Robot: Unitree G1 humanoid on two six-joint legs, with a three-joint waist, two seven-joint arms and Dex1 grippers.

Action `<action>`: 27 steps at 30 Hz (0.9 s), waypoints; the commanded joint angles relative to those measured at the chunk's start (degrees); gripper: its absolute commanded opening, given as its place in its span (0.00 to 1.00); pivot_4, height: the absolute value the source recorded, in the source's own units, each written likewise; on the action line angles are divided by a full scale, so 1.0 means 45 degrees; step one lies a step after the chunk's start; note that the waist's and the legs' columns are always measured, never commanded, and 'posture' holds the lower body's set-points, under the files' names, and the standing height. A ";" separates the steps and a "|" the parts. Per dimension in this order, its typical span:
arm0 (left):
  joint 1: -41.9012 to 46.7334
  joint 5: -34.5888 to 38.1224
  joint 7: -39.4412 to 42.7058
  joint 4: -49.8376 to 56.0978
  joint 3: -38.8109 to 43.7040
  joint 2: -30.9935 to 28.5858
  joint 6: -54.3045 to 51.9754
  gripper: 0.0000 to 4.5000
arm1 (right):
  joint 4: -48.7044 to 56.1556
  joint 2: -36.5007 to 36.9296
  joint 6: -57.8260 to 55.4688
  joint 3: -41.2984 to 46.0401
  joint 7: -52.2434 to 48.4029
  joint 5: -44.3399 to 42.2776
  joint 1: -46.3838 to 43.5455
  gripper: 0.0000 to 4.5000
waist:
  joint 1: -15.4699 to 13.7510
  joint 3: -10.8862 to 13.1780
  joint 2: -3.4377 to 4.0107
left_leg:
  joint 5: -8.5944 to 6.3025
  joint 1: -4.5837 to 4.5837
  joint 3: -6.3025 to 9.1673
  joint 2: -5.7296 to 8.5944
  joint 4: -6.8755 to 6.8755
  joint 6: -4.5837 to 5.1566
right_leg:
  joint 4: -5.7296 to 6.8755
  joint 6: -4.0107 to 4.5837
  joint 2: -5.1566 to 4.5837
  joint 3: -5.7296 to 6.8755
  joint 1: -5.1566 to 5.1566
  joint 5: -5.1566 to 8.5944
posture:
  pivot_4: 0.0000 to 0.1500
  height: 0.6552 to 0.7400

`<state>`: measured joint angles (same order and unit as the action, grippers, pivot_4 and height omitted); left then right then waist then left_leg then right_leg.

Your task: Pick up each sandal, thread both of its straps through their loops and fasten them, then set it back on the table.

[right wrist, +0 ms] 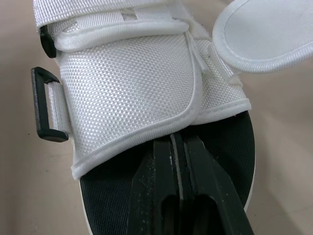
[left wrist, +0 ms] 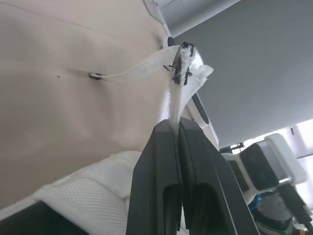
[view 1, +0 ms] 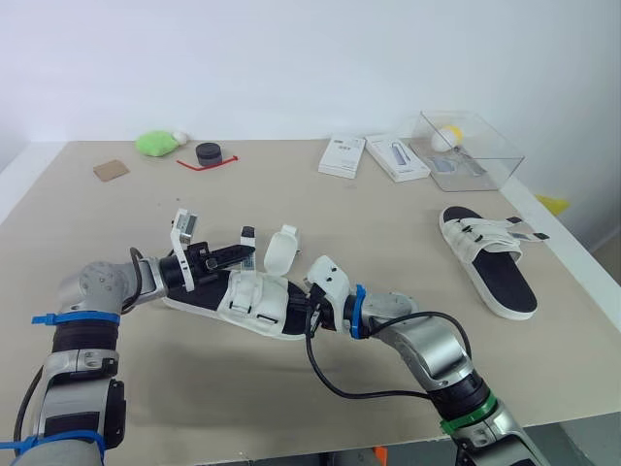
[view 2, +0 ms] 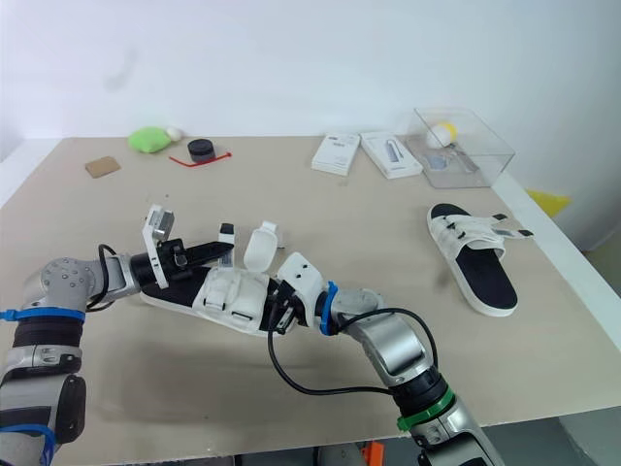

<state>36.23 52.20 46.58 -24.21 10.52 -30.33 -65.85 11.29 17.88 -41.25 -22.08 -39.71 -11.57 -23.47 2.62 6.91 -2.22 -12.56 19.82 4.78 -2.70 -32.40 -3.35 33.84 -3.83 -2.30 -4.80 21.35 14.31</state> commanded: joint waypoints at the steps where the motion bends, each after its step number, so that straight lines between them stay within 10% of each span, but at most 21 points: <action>1: 0.0287 -0.0797 0.0467 -0.0271 -0.0327 0.0105 0.0638 0.01 | -0.0198 0.0161 -0.0405 -0.0207 0.0025 0.0102 0.0224 0.00 | -0.0002 -0.0004 0.0001 | 0.0000 0.0000 0.0001 0.0000 0.0000 0.0000 | 0.0000 0.0000 0.0000 0.0000 -0.0002 0.0000 | 1.00 1.00; 11: 0.0154 -0.2373 0.1580 -0.0640 -0.1212 0.0036 0.1315 0.01 | -0.0134 0.0148 -0.0456 -0.0182 0.0074 0.0078 0.0240 0.00 | -0.0004 -0.0031 0.0019 | 0.0000 0.0000 0.0004 0.0001 -0.0001 0.0001 | 0.0000 -0.0001 -0.0002 0.0000 -0.0004 0.0001 | 1.00 1.00; 22: 0.0327 -0.3714 0.2510 -0.0783 -0.1876 -0.0376 0.2541 0.93 | -0.0238 0.0111 -0.0399 -0.0172 0.0073 0.0087 0.0135 0.00 | 0.0001 -0.0077 0.0021 | -0.0007 -0.0001 0.0005 0.0002 0.0002 -0.0004 | -0.0001 -0.0005 -0.0001 0.0000 -0.0003 0.0003 | 1.00 1.00; 27: 0.0596 -0.5088 0.3047 -0.1161 -0.2619 -0.0499 0.4649 0.98 | -0.0172 0.0119 -0.0399 -0.0179 0.0066 0.0075 0.0115 0.00 | 0.0003 -0.0080 0.0037 | -0.0007 -0.0002 0.0005 0.0002 0.0002 -0.0004 | -0.0009 -0.0006 -0.0001 -0.0002 -0.0002 0.0004 | 1.00 1.00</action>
<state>38.36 32.84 60.51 -27.55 -0.66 -31.18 -47.72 11.16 17.77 -41.50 -22.16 -39.34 -11.58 -23.53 2.63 6.55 -2.05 -12.59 19.80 4.81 -2.70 -32.39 -3.37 33.80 -3.86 -2.30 -4.81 21.34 14.33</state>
